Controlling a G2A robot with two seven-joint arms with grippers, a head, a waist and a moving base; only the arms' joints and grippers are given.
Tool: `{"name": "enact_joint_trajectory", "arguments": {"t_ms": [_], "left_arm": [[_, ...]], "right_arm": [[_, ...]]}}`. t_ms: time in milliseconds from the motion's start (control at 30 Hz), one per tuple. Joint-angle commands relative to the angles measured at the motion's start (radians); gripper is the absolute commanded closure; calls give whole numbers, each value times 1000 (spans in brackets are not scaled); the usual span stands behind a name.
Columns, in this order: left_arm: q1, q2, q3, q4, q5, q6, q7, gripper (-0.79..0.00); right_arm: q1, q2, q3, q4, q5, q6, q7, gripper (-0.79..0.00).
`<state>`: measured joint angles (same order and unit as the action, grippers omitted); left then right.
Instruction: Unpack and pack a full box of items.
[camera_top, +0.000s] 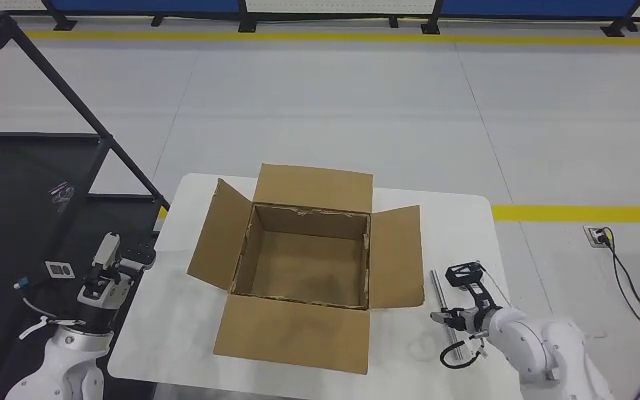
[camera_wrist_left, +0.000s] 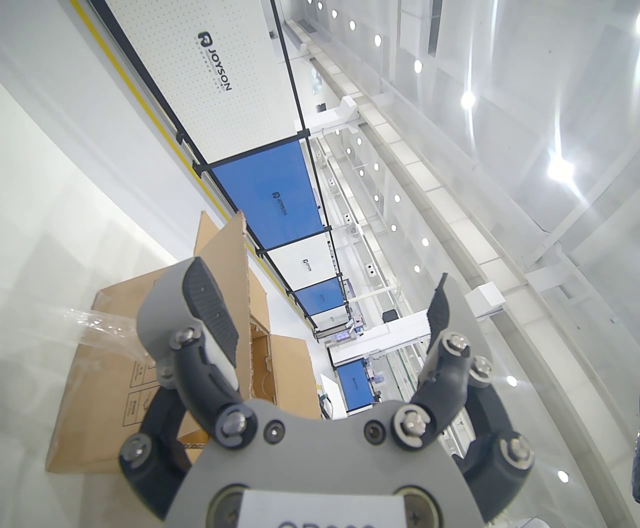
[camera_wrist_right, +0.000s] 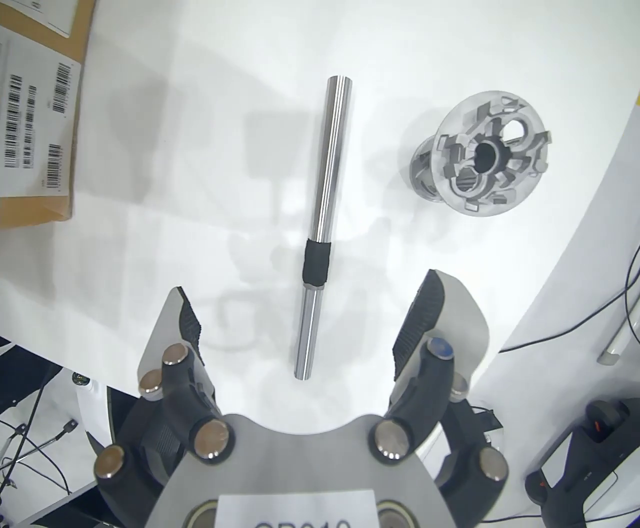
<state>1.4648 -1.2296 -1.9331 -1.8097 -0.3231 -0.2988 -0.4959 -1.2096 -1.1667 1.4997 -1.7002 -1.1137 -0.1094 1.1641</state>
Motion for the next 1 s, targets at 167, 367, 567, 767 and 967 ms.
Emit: {"name": "enact_joint_trajectory", "arguments": {"t_ms": [167,367,567,767,967], "left_arm": [[0,0,0,0,0,0,0,-785],[0,0,0,0,0,0,0,-785],[0,0,0,0,0,0,0,-785],[0,0,0,0,0,0,0,-785],[0,0,0,0,0,0,0,-785]], "right_arm": [[58,-3,-53,85,-46,40,13,-360],[82,-4,-72,112,-49,64,34,-354],[82,-4,-85,116,-43,65,37,-329],[86,-5,-105,130,-41,72,34,-271],[106,-6,-127,146,-49,83,43,-222]]}}
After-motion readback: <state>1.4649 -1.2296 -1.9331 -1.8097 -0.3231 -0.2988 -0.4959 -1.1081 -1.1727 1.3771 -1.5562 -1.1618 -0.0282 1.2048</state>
